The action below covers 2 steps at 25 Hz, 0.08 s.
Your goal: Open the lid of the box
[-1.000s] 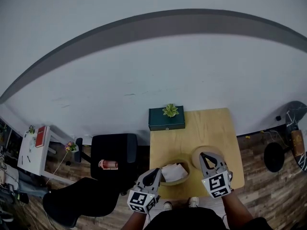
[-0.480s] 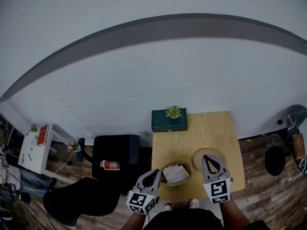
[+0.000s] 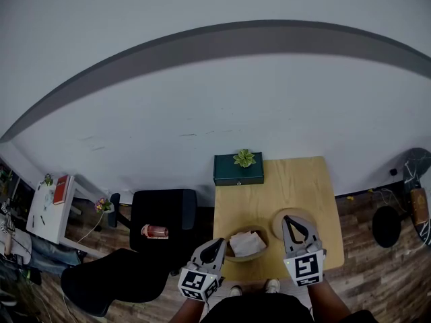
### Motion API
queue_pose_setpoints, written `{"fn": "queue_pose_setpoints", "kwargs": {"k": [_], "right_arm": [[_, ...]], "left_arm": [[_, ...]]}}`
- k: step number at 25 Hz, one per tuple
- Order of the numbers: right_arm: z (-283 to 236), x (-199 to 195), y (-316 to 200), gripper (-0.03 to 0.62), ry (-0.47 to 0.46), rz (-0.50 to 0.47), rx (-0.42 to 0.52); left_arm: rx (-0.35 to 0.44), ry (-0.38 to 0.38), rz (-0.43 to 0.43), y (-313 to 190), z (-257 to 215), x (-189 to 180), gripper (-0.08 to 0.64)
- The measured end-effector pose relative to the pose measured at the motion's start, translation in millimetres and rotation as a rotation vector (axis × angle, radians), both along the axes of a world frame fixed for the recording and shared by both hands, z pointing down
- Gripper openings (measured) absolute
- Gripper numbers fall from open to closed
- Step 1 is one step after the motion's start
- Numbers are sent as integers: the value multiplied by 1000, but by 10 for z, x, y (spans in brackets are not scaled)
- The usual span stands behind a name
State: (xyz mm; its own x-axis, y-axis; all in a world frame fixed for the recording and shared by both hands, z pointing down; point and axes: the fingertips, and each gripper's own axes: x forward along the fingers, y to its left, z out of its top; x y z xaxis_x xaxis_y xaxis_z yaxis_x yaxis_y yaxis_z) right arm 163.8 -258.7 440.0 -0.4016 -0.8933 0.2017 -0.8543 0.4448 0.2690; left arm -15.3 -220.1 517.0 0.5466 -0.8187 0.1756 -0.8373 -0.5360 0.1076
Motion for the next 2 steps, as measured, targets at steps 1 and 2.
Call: {"fn": "queue_pose_setpoints", "kwargs": {"k": [1, 2], "right_arm": [[-12, -2, -2, 18, 0, -1, 3], [-24, -4, -4, 18, 1, -2, 7]], "left_arm": [[-1, 1, 0, 7, 2, -1, 18], [-3, 1, 0, 13, 4, -1, 18]]}}
